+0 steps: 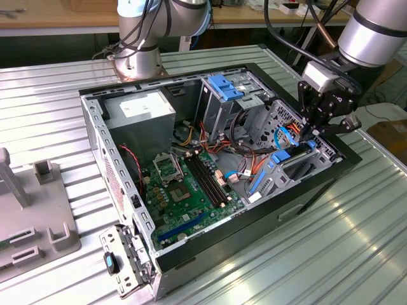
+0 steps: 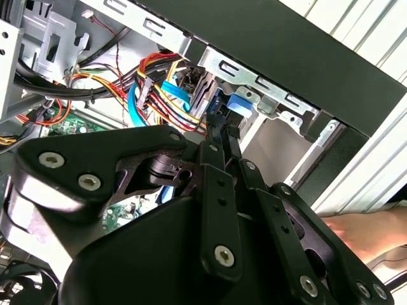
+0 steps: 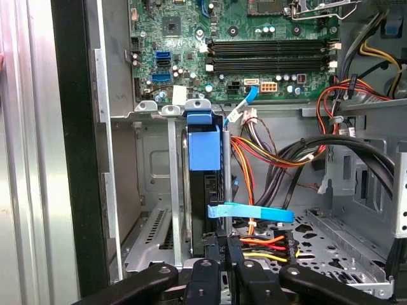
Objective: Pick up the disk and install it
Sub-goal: 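Insert the second disk wire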
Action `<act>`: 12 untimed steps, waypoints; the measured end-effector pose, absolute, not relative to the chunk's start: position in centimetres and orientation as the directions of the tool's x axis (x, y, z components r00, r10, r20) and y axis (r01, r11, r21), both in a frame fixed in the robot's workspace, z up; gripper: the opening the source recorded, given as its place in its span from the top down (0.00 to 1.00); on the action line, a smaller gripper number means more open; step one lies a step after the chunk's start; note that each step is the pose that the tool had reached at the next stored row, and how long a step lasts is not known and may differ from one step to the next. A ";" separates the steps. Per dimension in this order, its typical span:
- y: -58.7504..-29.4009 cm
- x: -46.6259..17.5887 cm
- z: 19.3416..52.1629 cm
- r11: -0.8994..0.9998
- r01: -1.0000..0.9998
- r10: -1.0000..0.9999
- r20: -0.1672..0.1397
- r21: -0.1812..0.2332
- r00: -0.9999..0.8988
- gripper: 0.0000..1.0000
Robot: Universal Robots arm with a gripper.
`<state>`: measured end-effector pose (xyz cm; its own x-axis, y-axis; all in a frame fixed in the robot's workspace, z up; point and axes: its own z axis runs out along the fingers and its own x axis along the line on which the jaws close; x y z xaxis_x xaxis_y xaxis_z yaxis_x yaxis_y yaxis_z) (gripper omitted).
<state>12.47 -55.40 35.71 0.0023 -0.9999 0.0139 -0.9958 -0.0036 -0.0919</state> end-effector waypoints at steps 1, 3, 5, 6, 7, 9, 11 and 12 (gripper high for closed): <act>-55.4 12.5 35.7 -0.004 -0.996 -1.000 0.014 -0.092 0.002 0.84; -55.4 12.5 35.7 -0.004 -0.996 -1.000 0.014 -0.092 0.002 0.84; -55.4 12.5 35.5 -0.004 -0.996 -1.000 0.014 -0.092 0.002 0.84; -55.4 12.5 35.5 -0.004 -0.996 -1.000 0.014 -0.092 0.002 0.84; -55.4 12.5 35.5 -0.004 -0.996 -1.000 0.014 -0.092 0.002 0.84; -55.5 12.5 35.5 -0.004 -0.996 -1.000 0.014 -0.092 0.002 0.84; -55.5 12.5 35.5 -0.004 -0.996 -1.000 0.014 -0.092 0.002 0.84; -55.5 12.5 35.5 -0.004 -0.996 -1.000 0.014 -0.092 0.002 0.84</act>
